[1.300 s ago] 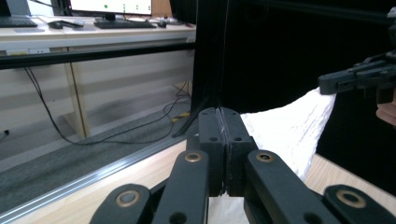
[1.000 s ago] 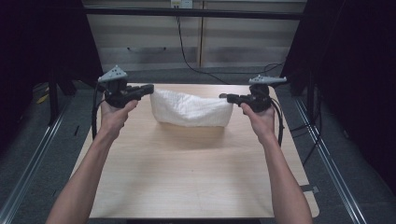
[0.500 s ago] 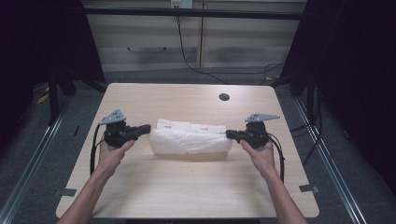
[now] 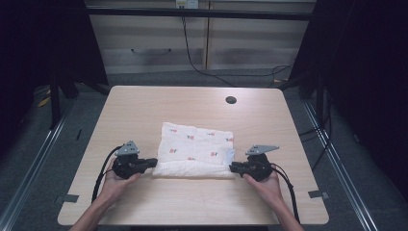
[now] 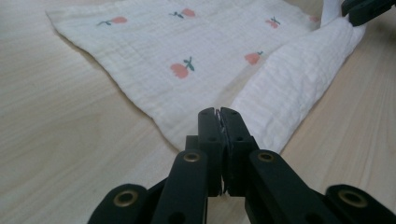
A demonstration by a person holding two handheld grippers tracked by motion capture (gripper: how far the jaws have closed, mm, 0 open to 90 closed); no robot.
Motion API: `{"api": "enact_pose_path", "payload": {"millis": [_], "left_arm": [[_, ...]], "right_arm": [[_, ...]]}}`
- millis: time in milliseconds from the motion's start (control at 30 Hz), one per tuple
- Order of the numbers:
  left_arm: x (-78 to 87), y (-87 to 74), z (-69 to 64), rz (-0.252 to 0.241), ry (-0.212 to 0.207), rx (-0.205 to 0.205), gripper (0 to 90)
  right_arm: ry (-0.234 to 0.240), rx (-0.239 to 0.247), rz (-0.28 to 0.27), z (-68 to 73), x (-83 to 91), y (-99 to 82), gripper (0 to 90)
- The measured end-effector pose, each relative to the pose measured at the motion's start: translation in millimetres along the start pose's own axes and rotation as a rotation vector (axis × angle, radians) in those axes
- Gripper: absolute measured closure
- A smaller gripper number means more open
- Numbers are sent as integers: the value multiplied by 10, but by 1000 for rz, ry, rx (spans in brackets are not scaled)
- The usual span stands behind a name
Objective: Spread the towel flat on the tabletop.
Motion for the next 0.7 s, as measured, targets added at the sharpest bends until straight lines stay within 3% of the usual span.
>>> {"api": "enact_pose_path", "payload": {"millis": [167, 267, 367, 433, 600, 700], "left_arm": [[23, -20, -25, -2, -14, 3, 871], [36, -51, -39, 4, -18, 4, 858], [45, -62, -70, 11, -35, -1, 843], [50, -65, -100, 10, -43, -4, 814], [144, -60, -145, -20, -69, 3, 752], [172, -33, -101, -57, -67, 40, 694]], "right_arm": [[-10, -4, -7, 88, 181, -42, 651], [-13, -28, -72, 67, 321, -7, 611], [-31, -36, -120, 16, 419, 90, 634], [-49, -21, -124, -17, 410, 154, 651], [-14, -23, -130, 8, 301, 206, 662], [12, -12, -103, 53, 216, 176, 665]]}}
Point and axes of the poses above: each handheld gripper's, and its own axes: x roughly backward along the jaws, y roughly out of its top, z roughly to its left, the point moved 2 cm from there along -x, roughly forward along the jaws, and after that the axes turned 14 degrees about -z, right-handed, at the moved point
